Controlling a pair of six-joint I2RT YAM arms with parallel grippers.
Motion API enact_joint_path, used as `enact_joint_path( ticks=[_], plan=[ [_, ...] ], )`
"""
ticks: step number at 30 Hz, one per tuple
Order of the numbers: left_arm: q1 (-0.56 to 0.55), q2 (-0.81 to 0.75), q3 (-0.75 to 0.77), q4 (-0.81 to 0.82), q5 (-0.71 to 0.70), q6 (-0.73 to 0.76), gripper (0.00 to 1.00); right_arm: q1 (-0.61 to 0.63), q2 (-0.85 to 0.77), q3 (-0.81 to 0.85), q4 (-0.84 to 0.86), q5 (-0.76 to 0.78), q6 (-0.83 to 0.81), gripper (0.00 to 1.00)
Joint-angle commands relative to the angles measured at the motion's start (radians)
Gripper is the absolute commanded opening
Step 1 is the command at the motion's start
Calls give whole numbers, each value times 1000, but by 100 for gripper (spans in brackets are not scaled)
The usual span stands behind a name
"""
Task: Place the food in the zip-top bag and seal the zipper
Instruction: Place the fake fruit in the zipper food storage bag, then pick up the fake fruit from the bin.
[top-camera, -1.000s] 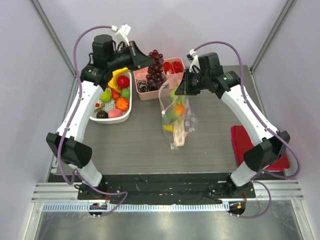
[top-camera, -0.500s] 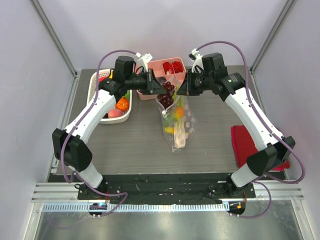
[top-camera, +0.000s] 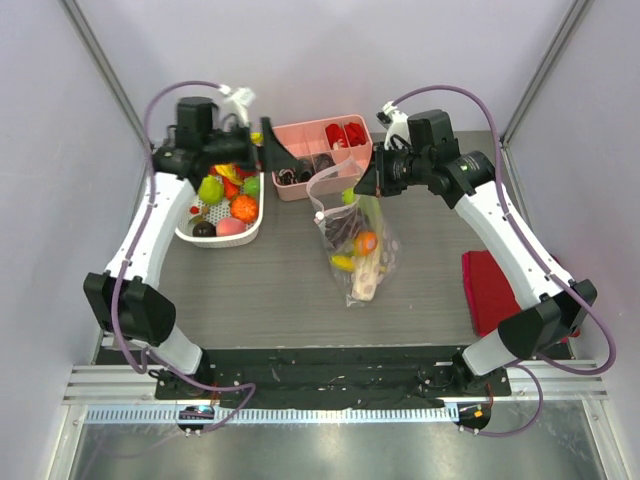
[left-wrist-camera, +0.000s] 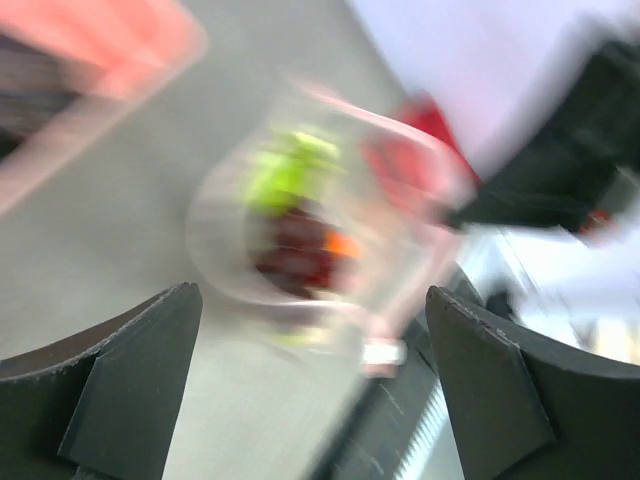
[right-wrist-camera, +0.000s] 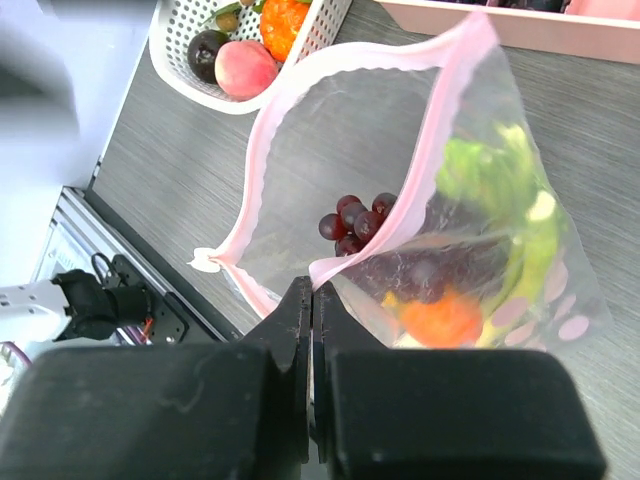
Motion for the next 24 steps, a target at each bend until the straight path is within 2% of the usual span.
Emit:
enact_joint_path(
  ticks=[1, 2, 5, 7, 11, 16, 19, 24],
  plan=[
    [169, -66, -68, 108, -182, 5, 97, -1, -54, -5, 63, -13, -32, 1],
    [185, -49, -76, 99, -277, 24, 96, 1, -52, -5, 63, -15, -34, 1],
    [232, 0, -79, 41, -429, 111, 92, -1, -50, -7, 67, -12, -32, 1],
    [263, 52, -83, 22, -474, 165, 90, 1, -50, -5, 69, -8, -32, 1],
    [324, 138, -97, 87, -618, 223, 87, -1, -52, -7, 69, -2, -28, 1],
    [337, 318, 18, 64, -769, 381, 84, 1, -61, -13, 63, 8, -24, 1],
    [345, 397, 61, 62, -830, 424, 83, -1, -64, -12, 60, 16, -28, 1],
    [343, 503, 111, 88, -819, 460, 87, -1, -52, -1, 49, 22, -37, 1]
  ],
)
